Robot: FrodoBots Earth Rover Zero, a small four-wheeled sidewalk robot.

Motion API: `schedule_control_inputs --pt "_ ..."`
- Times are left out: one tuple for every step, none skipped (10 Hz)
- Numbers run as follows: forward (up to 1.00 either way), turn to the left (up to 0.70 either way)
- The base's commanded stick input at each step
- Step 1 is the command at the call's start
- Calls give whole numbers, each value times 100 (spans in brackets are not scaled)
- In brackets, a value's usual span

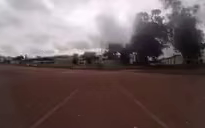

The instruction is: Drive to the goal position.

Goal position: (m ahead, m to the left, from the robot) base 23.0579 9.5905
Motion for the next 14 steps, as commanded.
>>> schedule_control_inputs --pt "67 -23" --pt "67 -4" --pt "67 0" --pt "67 0" --pt "67 0" --pt "67 0" --pt "67 0" --pt "67 0" --pt "67 0" --pt "67 0" --pt "67 0" --pt "67 0" --pt "67 0" --pt "67 0"
